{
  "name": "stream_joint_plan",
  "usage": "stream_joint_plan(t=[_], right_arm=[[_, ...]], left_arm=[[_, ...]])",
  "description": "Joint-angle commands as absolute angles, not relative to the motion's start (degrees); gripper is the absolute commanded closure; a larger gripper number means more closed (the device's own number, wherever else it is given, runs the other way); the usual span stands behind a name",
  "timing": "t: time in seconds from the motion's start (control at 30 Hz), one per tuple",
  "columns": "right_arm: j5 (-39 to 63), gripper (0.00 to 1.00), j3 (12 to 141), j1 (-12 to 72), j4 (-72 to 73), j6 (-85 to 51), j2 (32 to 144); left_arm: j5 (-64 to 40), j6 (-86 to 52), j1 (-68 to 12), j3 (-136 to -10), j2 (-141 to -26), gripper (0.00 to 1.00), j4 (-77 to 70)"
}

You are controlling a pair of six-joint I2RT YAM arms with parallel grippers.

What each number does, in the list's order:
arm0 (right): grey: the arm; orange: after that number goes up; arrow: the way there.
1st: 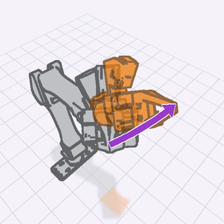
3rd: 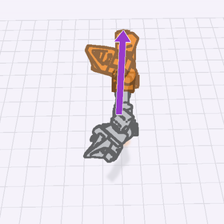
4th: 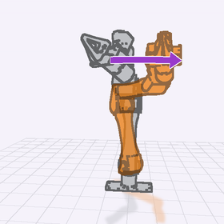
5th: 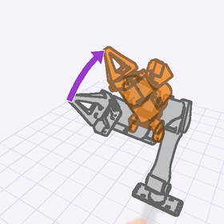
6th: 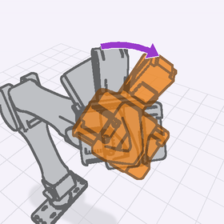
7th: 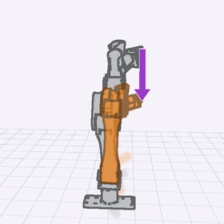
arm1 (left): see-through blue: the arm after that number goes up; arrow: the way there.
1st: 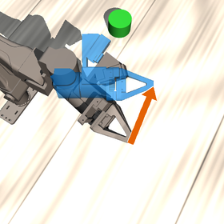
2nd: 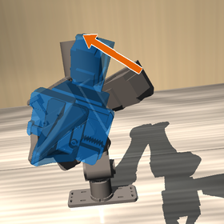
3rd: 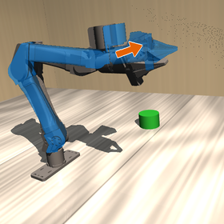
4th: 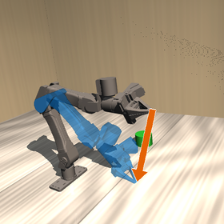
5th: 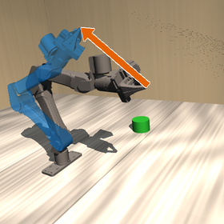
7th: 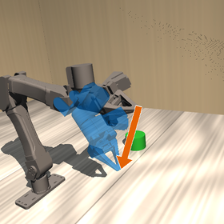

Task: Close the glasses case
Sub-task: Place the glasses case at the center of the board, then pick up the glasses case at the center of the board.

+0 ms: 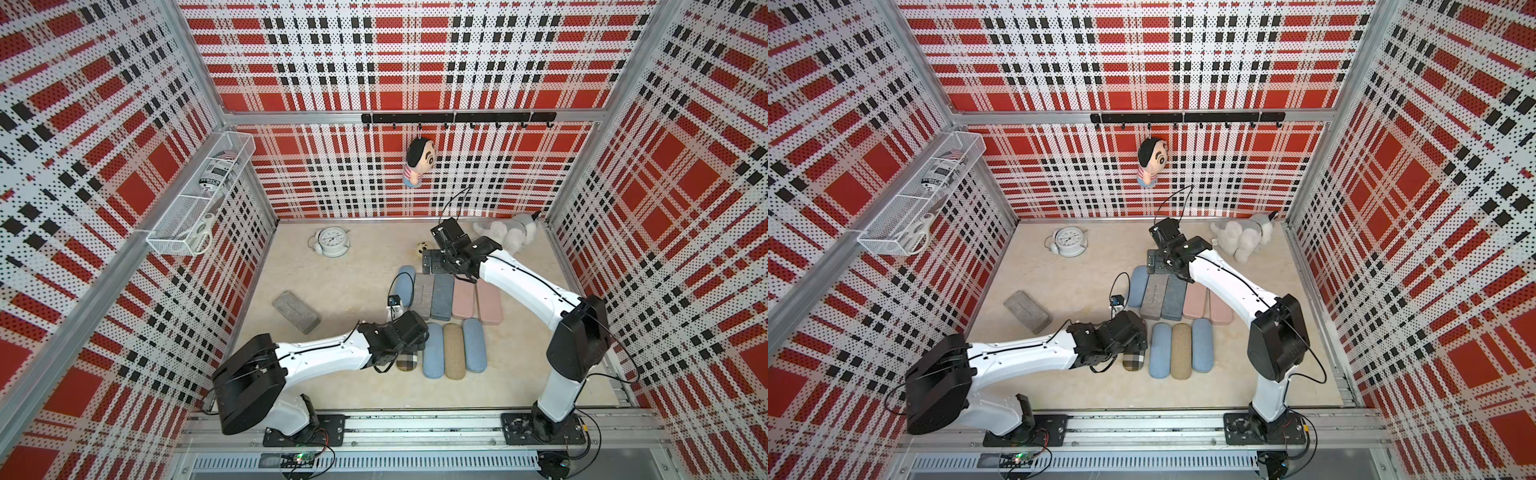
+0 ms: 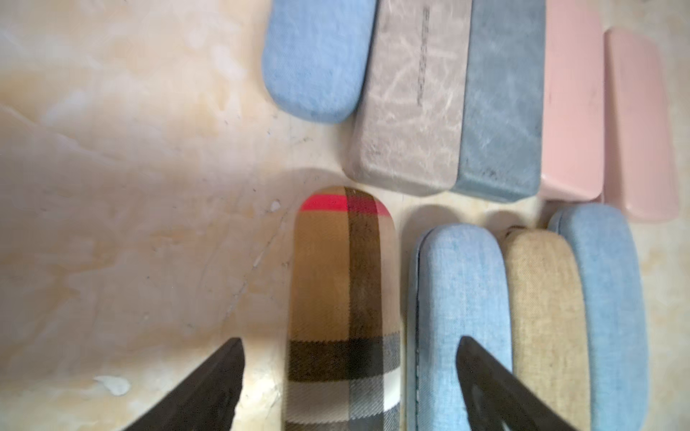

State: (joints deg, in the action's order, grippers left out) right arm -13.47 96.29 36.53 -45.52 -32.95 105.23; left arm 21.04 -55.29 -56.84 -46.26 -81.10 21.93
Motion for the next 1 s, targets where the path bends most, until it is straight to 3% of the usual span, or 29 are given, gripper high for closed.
stream_joint_plan(t=[0.0, 0.23, 0.43, 0.97], right_arm=[[-12.22, 0.00, 102.07, 39.46, -45.72, -32.12, 112.22], [-6.74, 0.00, 114.07, 42.82, -47.96, -34.08, 125.77], [-4.94, 0.00, 113.68, 43.74, -47.87, -36.43, 129.32], [-5.37, 0.00, 108.73, 44.38, -46.11, -37.99, 129.93]], left_arm=[[23.63, -56.37, -52.12, -43.08, -74.82, 0.10, 24.50], [23.42, -54.80, -38.20, -36.12, -59.86, 0.06, 25.44], [20.28, -50.45, -28.92, -33.96, -53.68, 0.06, 26.44], [16.19, -47.64, -23.56, -30.81, -53.94, 0.05, 24.43]])
